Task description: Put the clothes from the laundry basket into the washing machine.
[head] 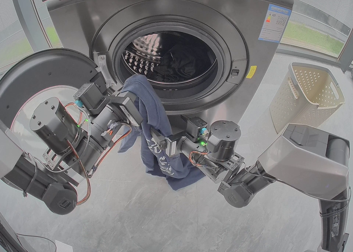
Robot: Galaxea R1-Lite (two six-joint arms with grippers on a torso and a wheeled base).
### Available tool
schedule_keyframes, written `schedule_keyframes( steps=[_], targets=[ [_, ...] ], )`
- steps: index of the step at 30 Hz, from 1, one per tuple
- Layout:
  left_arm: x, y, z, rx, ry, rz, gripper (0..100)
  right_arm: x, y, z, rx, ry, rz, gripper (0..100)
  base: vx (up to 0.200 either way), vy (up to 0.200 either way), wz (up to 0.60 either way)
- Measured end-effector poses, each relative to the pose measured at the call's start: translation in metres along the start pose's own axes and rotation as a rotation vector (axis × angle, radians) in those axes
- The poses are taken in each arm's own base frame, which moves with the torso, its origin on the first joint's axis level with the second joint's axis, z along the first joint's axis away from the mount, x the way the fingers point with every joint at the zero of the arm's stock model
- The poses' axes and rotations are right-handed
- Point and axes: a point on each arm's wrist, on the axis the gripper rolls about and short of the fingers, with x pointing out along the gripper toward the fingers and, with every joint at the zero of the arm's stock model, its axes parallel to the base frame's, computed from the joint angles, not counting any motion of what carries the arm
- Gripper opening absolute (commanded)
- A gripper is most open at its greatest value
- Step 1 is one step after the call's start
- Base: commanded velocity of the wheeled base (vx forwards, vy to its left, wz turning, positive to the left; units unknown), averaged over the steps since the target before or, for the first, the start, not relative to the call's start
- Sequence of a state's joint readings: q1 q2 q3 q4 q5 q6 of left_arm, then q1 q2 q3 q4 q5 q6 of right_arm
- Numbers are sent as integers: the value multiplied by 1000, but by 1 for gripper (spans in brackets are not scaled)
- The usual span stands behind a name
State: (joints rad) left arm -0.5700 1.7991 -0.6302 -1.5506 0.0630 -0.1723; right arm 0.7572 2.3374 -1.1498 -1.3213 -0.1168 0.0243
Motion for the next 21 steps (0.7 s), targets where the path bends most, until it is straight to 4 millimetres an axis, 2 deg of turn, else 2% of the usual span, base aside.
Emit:
schedule_keyframes(
  steps=[7,15,21],
  targets=[
    [0,0,-1,0,6,1,0,7,-3,11,6,-45,-14,100,0,0,0],
    [-1,0,-3,0,10,2,0,7,-31,32,3,-97,-78,100,0,0,0],
    [-1,1,-3,1,12,4,0,-5,-53,46,-9,-99,-124,100,0,0,0]
  ],
)
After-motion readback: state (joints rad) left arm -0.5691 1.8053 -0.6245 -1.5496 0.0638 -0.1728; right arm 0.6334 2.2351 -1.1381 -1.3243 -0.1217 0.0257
